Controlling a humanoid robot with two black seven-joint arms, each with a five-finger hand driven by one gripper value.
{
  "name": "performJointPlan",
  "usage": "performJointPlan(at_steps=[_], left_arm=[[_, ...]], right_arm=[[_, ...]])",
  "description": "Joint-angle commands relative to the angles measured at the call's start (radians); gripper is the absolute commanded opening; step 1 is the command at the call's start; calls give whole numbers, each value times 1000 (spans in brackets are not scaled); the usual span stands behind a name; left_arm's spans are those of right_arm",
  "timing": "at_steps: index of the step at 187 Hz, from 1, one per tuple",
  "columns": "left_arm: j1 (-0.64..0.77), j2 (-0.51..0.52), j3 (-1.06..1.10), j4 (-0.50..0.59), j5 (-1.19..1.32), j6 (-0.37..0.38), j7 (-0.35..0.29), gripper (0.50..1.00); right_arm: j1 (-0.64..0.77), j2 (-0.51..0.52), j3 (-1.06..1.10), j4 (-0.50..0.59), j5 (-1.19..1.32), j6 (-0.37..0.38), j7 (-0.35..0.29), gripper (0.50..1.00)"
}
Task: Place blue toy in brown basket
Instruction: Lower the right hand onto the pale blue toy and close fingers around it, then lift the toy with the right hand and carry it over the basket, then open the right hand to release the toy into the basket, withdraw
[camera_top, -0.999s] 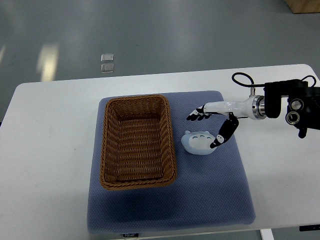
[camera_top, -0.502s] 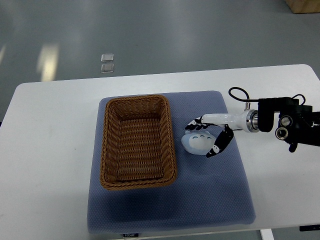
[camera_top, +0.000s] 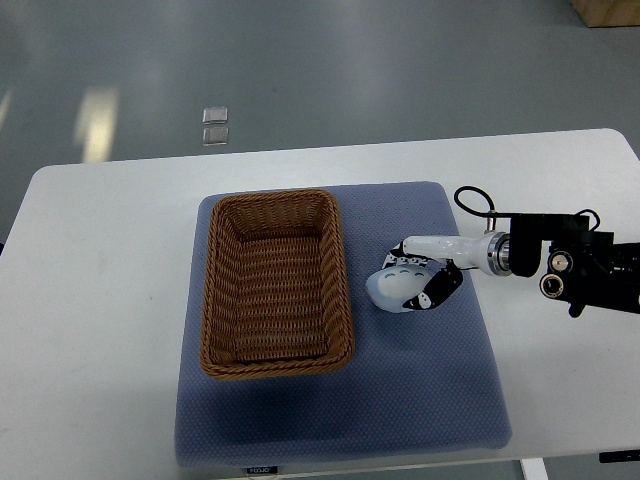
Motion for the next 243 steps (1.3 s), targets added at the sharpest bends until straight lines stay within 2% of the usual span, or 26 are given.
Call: performJointPlan(at_steps=[1, 43, 70, 98, 127, 152, 183, 214, 234, 243], left_arm=[[0, 0, 0, 1, 0, 0, 0, 1000], [0, 0, -2, 1, 0, 0, 0, 1000], [0, 0, -2, 1, 0, 0, 0, 1000], [0, 0, -2, 1, 0, 0, 0, 1000], [0, 0, -2, -1, 2, -2, 0, 1000], [0, 0, -2, 1, 0, -2, -2, 1000], [-5, 0, -3, -1, 3, -2, 0, 1000], [-14, 0, -5, -25, 2, -2, 0, 1000], [-14, 0, -3, -30, 2, -2, 0, 1000], [-15, 0, -3, -29, 2, -2, 0, 1000]], right_arm=[[17, -16, 5, 0, 5, 1, 2, 500], [78, -73, 48, 42, 14, 15, 2, 500], [201, -119, 54, 95, 76, 43, 2, 500], [317, -94, 52, 108, 174, 75, 4, 511], [389, 30, 37, 83, 200, 79, 8, 537], [396, 190, -20, -18, 202, 70, 13, 545], [357, 369, -60, -132, 198, 47, 17, 578], [268, 483, -60, -227, 183, 23, 19, 603], [215, 519, -60, -274, 178, 21, 27, 611], [198, 532, -60, -283, 177, 21, 27, 639]])
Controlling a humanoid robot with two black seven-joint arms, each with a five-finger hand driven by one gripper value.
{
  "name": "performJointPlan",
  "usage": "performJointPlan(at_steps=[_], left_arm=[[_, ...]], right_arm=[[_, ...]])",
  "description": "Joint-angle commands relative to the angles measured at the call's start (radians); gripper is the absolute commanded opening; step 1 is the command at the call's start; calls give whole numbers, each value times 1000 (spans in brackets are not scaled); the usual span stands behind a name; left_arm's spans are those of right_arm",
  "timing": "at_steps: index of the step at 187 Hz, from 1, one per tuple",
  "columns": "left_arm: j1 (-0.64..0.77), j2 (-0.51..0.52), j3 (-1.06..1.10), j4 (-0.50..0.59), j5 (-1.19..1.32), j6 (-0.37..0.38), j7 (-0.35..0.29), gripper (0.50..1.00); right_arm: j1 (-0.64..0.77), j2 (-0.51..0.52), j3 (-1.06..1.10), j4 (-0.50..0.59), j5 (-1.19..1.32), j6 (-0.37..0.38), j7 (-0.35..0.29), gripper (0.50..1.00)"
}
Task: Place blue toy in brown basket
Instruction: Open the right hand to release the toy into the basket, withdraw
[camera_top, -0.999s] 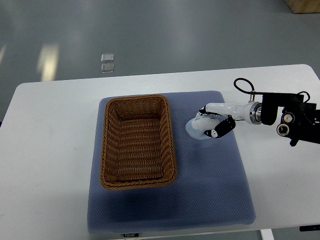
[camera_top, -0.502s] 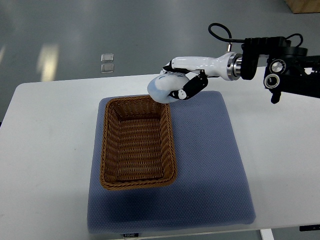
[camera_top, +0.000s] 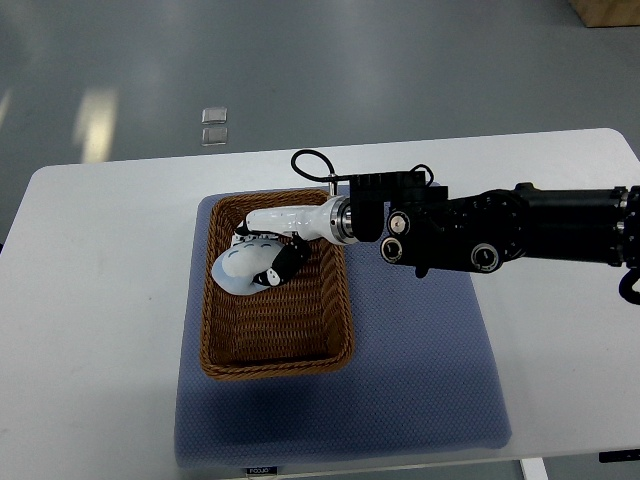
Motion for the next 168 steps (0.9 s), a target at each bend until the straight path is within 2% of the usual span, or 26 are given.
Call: performJointPlan(at_steps=[1, 13, 22, 33, 34, 36, 49, 61, 104, 145, 168], left_arm=[[-2, 0, 1, 0, -1, 0, 0, 1000], [-2, 0, 3, 0, -1, 0, 0, 1000], [-2, 0, 3, 0, -1, 0, 0, 1000], [-2, 0, 3, 1, -1, 0, 0, 1000], [-2, 0, 3, 1, -1, 0, 0, 1000], [-2, 0, 3, 1, -1, 0, 0, 1000], [-2, 0, 3, 1, -1, 0, 0, 1000], [-2, 0, 3, 1, -1, 0, 0, 1000], [-2, 0, 4, 6, -1, 0, 0, 1000], [-2, 0, 4, 9, -1, 2, 0, 1000], [-2, 0, 4, 9, -1, 2, 0, 1000]], right_arm=[[-42, 31, 0, -32, -4, -1, 4, 639], [-64, 42, 0, -40, -7, -1, 5, 646], [-77, 45, 0, -48, -12, -4, 5, 678], [-90, 53, 0, -60, -13, -12, 5, 735], [-91, 54, 0, -61, -13, -12, 5, 752], [-91, 54, 0, -61, -13, -12, 5, 752], [-97, 57, 3, -71, -12, -13, 5, 860], [-96, 56, 8, -71, -9, -13, 5, 895], [-61, 8, 49, -58, 8, 5, 7, 911], [48, -110, 164, 3, 88, 105, 7, 911], [59, -179, 224, 6, 152, 145, 7, 911]])
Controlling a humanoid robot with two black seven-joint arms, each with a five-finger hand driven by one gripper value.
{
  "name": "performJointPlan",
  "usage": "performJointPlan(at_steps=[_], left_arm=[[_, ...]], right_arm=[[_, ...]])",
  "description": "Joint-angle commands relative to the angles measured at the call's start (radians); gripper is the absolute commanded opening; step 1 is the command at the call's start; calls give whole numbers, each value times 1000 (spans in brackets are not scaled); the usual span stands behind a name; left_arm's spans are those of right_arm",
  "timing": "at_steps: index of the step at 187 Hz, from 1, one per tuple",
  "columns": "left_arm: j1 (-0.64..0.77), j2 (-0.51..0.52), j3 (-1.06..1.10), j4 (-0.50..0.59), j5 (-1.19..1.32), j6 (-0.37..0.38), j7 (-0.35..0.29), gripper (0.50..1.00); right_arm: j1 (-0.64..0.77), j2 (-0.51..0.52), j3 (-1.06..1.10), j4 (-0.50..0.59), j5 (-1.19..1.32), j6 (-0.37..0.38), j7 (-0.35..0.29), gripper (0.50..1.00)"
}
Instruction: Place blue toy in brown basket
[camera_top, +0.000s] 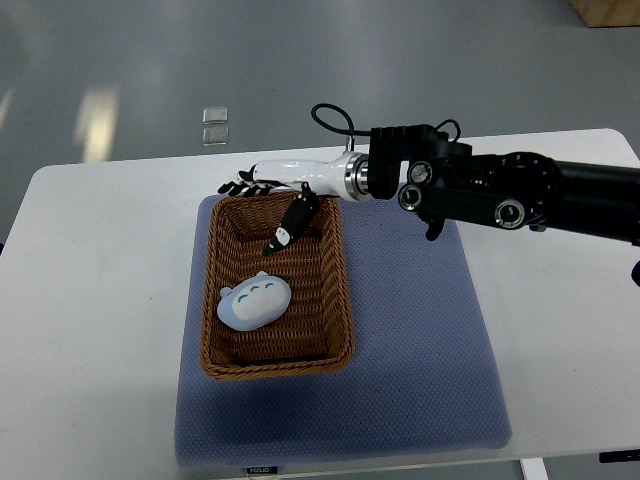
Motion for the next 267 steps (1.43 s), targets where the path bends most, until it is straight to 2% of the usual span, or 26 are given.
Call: performJointPlan(at_steps=[1, 27, 57, 86, 123, 147, 180, 203, 267], left_arm=[[0, 0, 0, 0, 0, 0, 0, 1000], [0, 0, 0, -4, 0, 0, 0, 1000], [0, 0, 0, -6, 0, -1, 0, 1000], [1, 0, 0, -11, 0, 0, 0, 1000], [0, 0, 0, -11, 0, 0, 0, 1000], [0, 0, 2, -11, 0, 0, 0, 1000], [0, 0, 2, -12, 0, 0, 0, 1000], [0, 0, 2, -11, 0, -1, 0, 1000], [0, 0, 2, -11, 0, -1, 0, 1000]], right_arm=[[11, -63, 56, 4, 55, 34, 0, 911], [-24, -137, 179, 4, 95, 37, 0, 911], [-225, -204, 450, -1, 202, 37, 0, 911], [-452, -181, 774, -13, 363, 37, 0, 911], [-653, -83, 1010, -36, 485, 37, 1, 911], [-723, -45, 1067, -55, 486, 48, 18, 911], [-785, -13, 1075, -93, 486, 60, 90, 911], [-803, 14, 1075, -150, 488, 71, 96, 911], [-834, 41, 1075, -196, 567, 94, 125, 911]])
